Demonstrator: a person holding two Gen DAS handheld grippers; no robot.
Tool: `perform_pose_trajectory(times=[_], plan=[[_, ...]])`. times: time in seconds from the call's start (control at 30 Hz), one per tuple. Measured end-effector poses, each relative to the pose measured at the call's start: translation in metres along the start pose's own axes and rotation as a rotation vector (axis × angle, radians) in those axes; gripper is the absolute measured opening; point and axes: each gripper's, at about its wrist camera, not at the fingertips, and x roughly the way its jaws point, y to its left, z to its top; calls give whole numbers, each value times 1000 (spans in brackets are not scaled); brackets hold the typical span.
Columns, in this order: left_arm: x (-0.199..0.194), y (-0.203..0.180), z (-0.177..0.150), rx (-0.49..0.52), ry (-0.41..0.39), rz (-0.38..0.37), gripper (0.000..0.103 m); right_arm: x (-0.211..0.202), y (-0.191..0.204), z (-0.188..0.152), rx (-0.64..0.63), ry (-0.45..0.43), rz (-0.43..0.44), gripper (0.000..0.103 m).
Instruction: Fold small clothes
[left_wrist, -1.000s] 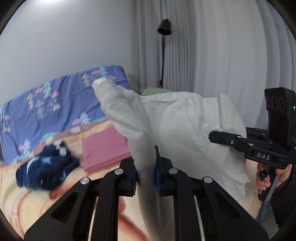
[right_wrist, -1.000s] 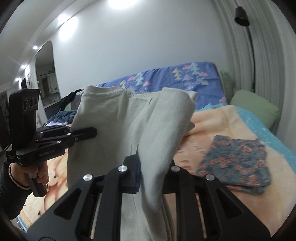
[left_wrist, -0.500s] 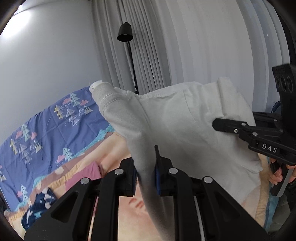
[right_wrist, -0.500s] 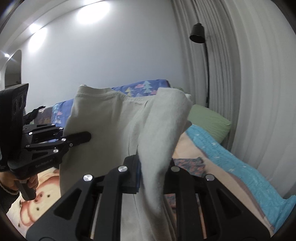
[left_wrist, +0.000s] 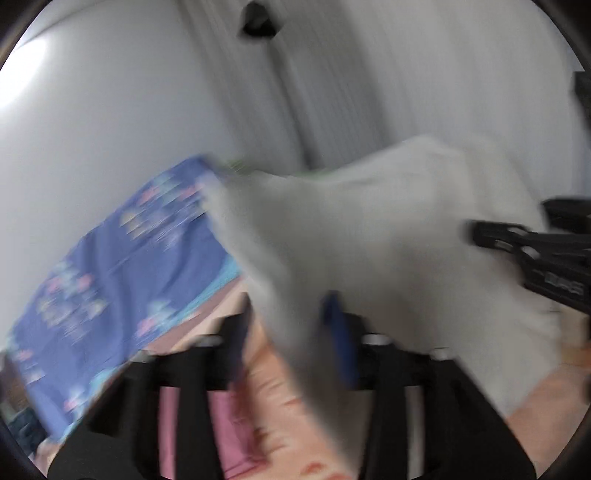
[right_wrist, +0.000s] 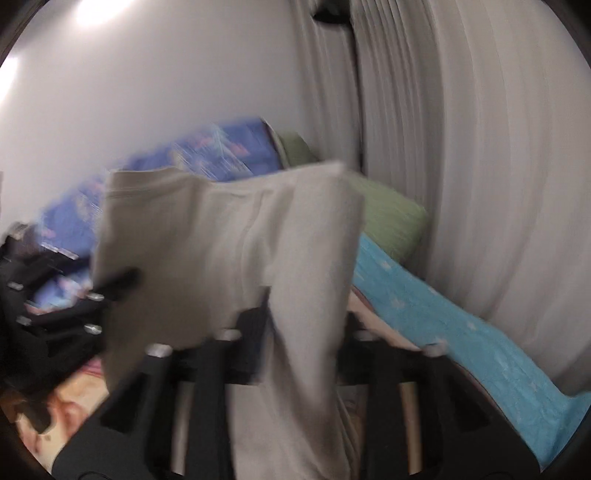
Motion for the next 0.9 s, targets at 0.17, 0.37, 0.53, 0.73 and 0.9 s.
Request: perform_pose_trajectory(times=[0.17,0.37,0.53,0.73,0.9], plan=[[40,-11,-72,-34,151,-214,63,55,-16,-63,-3,193,-58,58],[43,-34,-135,-92,189,-294,65,52,-27,-100,86,132,-135,65],[25,-27,-146,-178,198,-351,66,25,-10,-102,54,73,-214,66],[-38,-25,-157,-227,83,-346,88,-73,2,-136,69,-61,-202,83],[-95,-23,-164,-215,-30,-367,101,-145,11,-168,137,-152,-210,99]])
